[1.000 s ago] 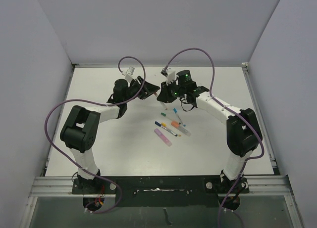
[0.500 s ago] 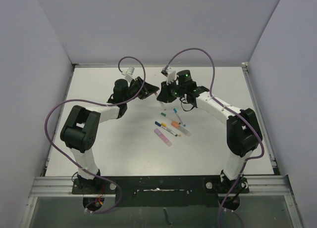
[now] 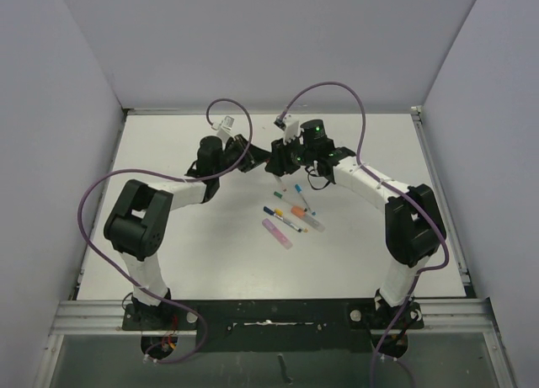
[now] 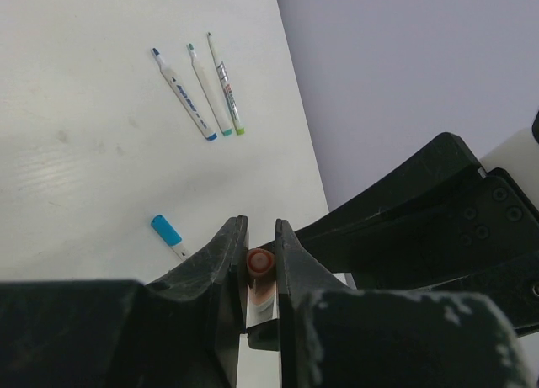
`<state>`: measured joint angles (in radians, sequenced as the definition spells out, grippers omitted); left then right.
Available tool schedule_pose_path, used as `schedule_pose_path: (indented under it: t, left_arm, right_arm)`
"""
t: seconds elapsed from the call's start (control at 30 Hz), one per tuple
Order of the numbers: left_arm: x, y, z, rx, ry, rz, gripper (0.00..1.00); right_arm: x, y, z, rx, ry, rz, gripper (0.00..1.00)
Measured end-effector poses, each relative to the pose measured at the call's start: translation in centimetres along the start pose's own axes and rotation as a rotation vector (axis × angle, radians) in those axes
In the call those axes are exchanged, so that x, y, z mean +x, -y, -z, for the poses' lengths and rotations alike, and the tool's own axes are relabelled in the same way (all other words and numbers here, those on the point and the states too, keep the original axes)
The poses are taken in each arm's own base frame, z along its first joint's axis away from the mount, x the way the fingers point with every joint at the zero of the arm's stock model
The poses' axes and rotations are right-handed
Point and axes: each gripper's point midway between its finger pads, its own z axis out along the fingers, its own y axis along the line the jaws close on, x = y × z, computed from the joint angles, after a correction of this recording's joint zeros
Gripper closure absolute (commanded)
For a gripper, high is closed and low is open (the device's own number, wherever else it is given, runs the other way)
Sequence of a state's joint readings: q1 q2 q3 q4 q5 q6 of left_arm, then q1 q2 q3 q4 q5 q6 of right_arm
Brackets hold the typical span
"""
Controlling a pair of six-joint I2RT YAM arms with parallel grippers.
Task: Open the pen caps
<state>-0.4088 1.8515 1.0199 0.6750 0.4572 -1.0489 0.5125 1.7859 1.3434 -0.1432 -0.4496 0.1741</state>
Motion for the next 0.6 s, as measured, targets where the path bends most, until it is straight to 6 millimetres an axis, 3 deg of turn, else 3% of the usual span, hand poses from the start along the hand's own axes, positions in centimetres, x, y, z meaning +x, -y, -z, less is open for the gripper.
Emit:
schedule_pose_path:
  t: [0.6]
  left_arm:
    - [0.64, 0.2, -0.12, 0.0, -0.014, -0.006, 1.0]
  right_arm:
    - [-0.14, -0.31, -0.13, -0.006, 0.006, 0.006, 0.71]
